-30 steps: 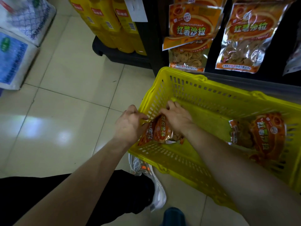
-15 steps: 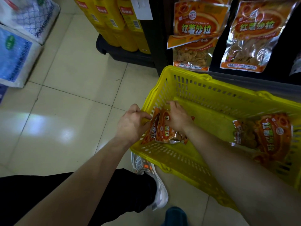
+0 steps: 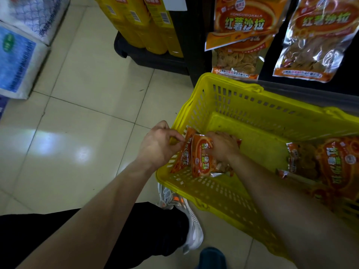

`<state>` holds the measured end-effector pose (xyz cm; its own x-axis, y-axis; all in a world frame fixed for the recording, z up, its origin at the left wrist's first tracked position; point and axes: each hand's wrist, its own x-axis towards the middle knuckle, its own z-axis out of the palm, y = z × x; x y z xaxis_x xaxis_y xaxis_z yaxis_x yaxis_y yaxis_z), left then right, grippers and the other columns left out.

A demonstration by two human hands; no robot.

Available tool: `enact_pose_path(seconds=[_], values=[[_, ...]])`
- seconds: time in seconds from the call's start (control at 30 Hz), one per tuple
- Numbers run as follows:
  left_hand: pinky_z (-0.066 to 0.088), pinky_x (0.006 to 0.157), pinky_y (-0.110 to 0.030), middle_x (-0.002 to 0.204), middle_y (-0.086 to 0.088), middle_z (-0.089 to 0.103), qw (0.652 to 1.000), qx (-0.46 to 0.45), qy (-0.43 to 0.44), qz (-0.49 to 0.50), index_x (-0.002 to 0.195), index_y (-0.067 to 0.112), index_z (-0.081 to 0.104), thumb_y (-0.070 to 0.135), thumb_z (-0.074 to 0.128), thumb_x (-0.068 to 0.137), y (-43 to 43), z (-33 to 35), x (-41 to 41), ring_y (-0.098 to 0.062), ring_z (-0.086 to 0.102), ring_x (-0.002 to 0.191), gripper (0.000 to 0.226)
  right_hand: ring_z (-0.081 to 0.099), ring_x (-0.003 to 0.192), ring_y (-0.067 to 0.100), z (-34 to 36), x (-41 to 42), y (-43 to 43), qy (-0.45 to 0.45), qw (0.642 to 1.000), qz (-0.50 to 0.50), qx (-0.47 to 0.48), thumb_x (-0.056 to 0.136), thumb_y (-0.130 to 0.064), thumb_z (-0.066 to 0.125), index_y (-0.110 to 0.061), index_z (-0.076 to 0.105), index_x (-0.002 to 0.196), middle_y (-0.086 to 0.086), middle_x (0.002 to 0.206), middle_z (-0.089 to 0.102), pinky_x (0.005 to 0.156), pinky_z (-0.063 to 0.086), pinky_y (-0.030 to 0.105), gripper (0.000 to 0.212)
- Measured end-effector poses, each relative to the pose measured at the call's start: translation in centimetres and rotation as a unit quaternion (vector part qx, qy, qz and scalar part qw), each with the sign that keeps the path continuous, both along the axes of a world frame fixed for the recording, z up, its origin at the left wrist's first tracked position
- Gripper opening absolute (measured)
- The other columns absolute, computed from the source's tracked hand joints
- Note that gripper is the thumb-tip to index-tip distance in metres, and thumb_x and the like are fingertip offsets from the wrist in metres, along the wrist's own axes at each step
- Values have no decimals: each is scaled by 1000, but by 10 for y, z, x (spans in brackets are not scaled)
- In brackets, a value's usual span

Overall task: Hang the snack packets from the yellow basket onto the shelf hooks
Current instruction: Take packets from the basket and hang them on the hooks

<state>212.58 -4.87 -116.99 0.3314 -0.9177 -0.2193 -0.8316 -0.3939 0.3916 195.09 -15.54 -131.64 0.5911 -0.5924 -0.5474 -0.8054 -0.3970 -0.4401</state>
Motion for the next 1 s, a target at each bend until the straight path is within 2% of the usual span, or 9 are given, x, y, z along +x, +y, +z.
enact_pose_path(seconds=[0.07,0.13,0.23,0.3,0.43,0.57,0.67,0.83,1.0], values=[[36,64,-23,75,13,37,1000,1,0,-2,84,37,78,34,81,78,0,-1,1,-5,43,63,7,57,116,28,3,-8,-5,-86,996,-25,29,83,-44,75,-27,62,117,1,117,65,97,40,41,40],[36,63,-23,74,13,38,1000,4,2,0,84,38,78,34,81,78,0,1,2,-4,43,63,8,61,101,24,12,-13,-10,-184,978,-60,83,82,-31,79,-20,66,101,0,103,61,88,47,38,26],[39,65,-23,75,11,42,1000,6,22,7,82,38,77,29,81,78,1,6,2,-4,46,63,10,62,101,22,31,-8,-14,-268,957,-59,91,79,-23,82,-26,64,91,2,107,62,90,49,37,22],[40,67,-21,76,12,47,998,7,48,33,82,35,76,24,80,78,3,12,1,-3,49,64,12,64,103,21,38,2,-9,-255,958,-78,107,81,-26,80,-28,63,94,0,110,67,91,50,37,22],[45,69,-24,77,13,52,996,0,75,51,83,34,73,19,79,79,9,21,3,-3,52,67,16,66,95,20,43,24,13,-239,950,-151,135,81,-26,79,-31,51,98,-4,103,69,81,54,39,33],[46,70,-26,79,11,52,995,10,79,59,83,34,72,19,78,79,11,21,3,-4,52,69,17,62,103,17,48,27,26,-269,936,-204,101,79,-22,81,-30,51,122,-8,113,60,87,50,36,53],[42,65,-19,78,12,50,995,7,80,63,80,33,70,18,77,79,9,20,2,-5,51,68,16,56,111,14,46,21,26,-280,932,-208,95,76,-22,84,-32,53,127,-2,124,51,93,49,33,60],[40,64,-15,78,12,50,995,10,79,66,74,35,67,18,78,78,6,18,1,-5,51,69,21,56,114,21,45,19,18,-272,944,-162,93,72,-28,87,-33,56,121,-4,123,44,93,53,41,57],[41,65,-15,80,11,50,995,18,77,68,73,36,65,20,78,79,4,18,2,-5,52,71,21,54,101,11,47,19,16,-270,952,-135,43,73,-32,86,-29,55,97,-13,109,50,78,45,29,39]])
